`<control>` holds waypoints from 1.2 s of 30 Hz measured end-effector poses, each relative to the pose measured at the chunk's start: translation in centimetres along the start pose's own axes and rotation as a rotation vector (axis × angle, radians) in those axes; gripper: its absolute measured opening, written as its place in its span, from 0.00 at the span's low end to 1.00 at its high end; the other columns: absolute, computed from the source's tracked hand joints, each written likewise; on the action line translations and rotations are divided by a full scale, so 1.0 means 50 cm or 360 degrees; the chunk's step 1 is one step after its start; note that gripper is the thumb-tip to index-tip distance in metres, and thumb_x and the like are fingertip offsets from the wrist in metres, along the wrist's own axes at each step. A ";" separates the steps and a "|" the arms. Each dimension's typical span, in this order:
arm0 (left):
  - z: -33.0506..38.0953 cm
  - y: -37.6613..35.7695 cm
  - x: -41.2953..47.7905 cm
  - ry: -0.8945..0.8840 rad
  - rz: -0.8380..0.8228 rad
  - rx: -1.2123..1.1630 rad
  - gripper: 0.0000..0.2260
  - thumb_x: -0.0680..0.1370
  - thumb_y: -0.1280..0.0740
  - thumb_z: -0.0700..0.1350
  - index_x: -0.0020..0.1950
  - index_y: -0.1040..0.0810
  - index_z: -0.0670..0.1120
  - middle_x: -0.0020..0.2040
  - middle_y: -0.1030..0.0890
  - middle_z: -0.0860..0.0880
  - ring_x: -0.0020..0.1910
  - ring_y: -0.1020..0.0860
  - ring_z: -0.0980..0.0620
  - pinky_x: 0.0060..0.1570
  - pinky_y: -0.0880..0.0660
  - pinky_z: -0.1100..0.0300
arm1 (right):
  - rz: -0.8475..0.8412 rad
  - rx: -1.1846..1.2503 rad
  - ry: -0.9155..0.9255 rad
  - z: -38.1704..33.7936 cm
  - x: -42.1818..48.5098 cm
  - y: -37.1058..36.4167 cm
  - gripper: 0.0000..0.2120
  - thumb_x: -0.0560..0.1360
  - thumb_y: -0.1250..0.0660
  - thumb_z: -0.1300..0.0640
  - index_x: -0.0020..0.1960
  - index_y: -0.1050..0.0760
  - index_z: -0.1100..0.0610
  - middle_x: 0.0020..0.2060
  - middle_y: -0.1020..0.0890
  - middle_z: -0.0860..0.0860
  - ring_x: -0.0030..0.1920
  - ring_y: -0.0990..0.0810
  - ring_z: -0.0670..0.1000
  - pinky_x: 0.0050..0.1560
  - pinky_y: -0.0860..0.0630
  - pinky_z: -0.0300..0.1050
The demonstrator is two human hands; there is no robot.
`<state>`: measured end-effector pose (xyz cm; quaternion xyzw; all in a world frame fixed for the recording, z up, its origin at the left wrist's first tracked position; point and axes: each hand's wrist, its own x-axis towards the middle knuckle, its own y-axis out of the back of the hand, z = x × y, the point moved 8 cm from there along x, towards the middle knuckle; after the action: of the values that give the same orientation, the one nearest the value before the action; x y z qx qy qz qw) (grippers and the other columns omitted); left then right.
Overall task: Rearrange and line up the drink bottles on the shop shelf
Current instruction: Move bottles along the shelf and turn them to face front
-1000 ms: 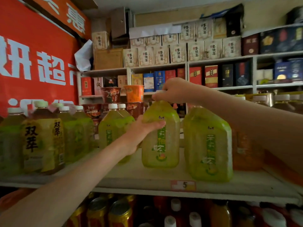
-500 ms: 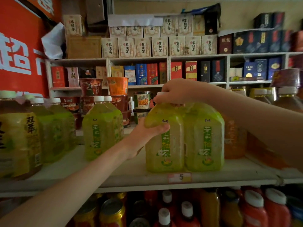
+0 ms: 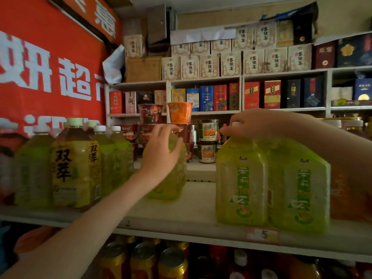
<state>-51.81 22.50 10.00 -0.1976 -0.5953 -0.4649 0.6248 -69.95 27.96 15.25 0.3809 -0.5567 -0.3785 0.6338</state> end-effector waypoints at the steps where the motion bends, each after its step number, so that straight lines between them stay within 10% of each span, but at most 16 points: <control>1: -0.023 0.013 0.013 0.0010 0.0091 0.0098 0.15 0.77 0.35 0.44 0.63 0.27 0.44 0.61 0.28 0.48 0.55 0.29 0.57 0.54 0.36 0.73 | 0.0008 -0.0044 0.0000 -0.004 0.006 0.001 0.26 0.77 0.47 0.36 0.60 0.28 0.56 0.46 0.28 0.47 0.46 0.31 0.47 0.48 0.34 0.41; 5: -0.124 0.013 0.056 0.0301 0.0016 0.0095 0.19 0.80 0.38 0.48 0.70 0.33 0.45 0.68 0.29 0.47 0.66 0.31 0.49 0.63 0.33 0.57 | 0.0043 -0.0148 0.0019 -0.022 0.032 -0.007 0.25 0.76 0.46 0.36 0.53 0.26 0.56 0.37 0.27 0.45 0.38 0.28 0.44 0.35 0.33 0.38; 12: -0.181 -0.074 0.070 0.0690 -0.0571 -0.0326 0.23 0.81 0.44 0.57 0.69 0.30 0.43 0.64 0.25 0.47 0.62 0.27 0.48 0.53 0.31 0.59 | 0.0038 -0.0184 0.0030 -0.023 0.052 -0.015 0.21 0.77 0.43 0.39 0.51 0.24 0.56 0.39 0.23 0.47 0.40 0.25 0.45 0.43 0.26 0.42; 21: -0.081 -0.059 0.076 0.0506 -0.0109 -0.0132 0.11 0.80 0.40 0.56 0.45 0.28 0.50 0.32 0.25 0.54 0.26 0.29 0.59 0.20 0.37 0.70 | -0.0169 0.0071 0.0055 -0.016 0.059 -0.027 0.17 0.78 0.43 0.44 0.63 0.30 0.50 0.51 0.23 0.45 0.49 0.25 0.45 0.53 0.28 0.43; 29: 0.037 -0.140 0.112 0.0472 -0.0406 -0.0230 0.19 0.76 0.39 0.62 0.43 0.20 0.47 0.35 0.20 0.49 0.30 0.23 0.53 0.30 0.29 0.59 | -0.0278 0.0284 -0.0168 0.012 0.042 -0.023 0.34 0.75 0.49 0.31 0.75 0.52 0.46 0.67 0.30 0.54 0.64 0.29 0.58 0.59 0.32 0.52; 32: 0.030 -0.180 0.107 0.0600 -0.0477 -0.0401 0.19 0.76 0.35 0.59 0.44 0.19 0.43 0.42 0.17 0.45 0.42 0.19 0.47 0.45 0.24 0.52 | -0.0348 0.0149 -0.0119 0.018 0.021 -0.009 0.26 0.82 0.53 0.43 0.75 0.46 0.55 0.71 0.36 0.57 0.68 0.34 0.60 0.66 0.36 0.55; 36: 0.046 -0.219 0.099 0.0595 -0.0526 -0.0549 0.13 0.76 0.34 0.56 0.38 0.21 0.49 0.36 0.20 0.52 0.37 0.21 0.53 0.39 0.25 0.60 | -0.0298 0.0368 -0.0239 0.052 0.003 0.016 0.28 0.80 0.54 0.40 0.74 0.40 0.55 0.68 0.30 0.55 0.63 0.27 0.54 0.65 0.32 0.53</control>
<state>-62.73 17.25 11.72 -0.1123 -0.4062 -0.6829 0.5966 -72.45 28.03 16.28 0.4722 -0.6044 -0.3968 0.5043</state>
